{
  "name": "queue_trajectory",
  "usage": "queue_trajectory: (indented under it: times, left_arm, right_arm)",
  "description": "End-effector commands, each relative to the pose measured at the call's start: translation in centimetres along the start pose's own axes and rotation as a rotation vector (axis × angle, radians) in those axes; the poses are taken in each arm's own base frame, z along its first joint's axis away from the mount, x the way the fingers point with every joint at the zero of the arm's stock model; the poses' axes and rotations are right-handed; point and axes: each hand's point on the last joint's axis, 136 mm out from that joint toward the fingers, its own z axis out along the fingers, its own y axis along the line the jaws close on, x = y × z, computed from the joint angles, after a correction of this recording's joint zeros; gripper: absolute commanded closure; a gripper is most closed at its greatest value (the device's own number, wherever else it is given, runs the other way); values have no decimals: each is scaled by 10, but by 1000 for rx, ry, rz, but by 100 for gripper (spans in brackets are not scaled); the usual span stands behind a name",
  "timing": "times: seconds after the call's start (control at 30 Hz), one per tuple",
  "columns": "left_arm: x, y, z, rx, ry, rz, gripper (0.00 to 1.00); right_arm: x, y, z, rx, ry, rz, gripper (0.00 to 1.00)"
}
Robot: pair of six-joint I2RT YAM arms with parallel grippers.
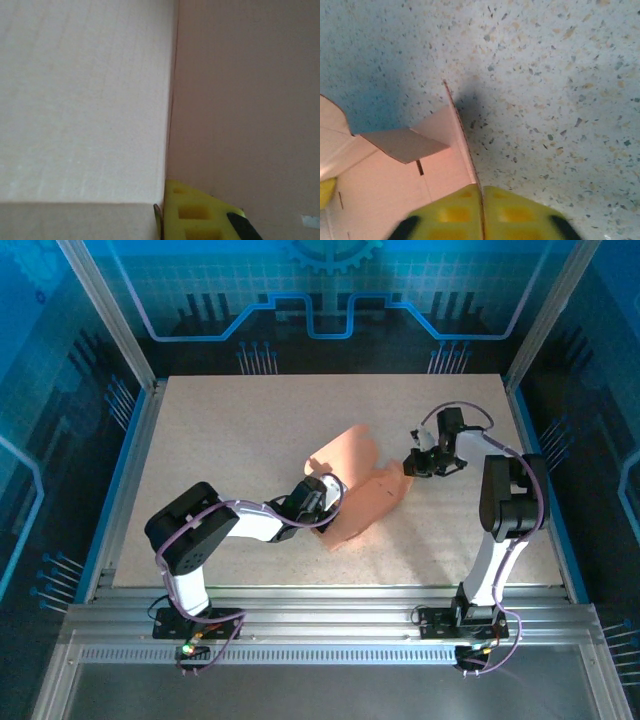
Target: Fold the paper box
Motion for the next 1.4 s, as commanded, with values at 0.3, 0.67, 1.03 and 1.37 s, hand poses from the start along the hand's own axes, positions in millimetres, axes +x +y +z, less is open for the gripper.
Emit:
queue_trajectory:
  times: [0.3,0.67,1.03,1.37]
  left_arm:
    - [38,-5,6,29,164,-21,94]
    - [37,-7,8,45,173,-29,95]
    - [36,-9,10,52,171,-34,95]
    - [37,-9,10,51,173,-35,95]
  right_arm:
    - [14,32,-17,71,-30,-150,100]
    - [40,71,-4,147,-58,-196,100]
    - [68,83,11,76,4,-229,99]
    - [38,72,-2,145,-54,-237,72]
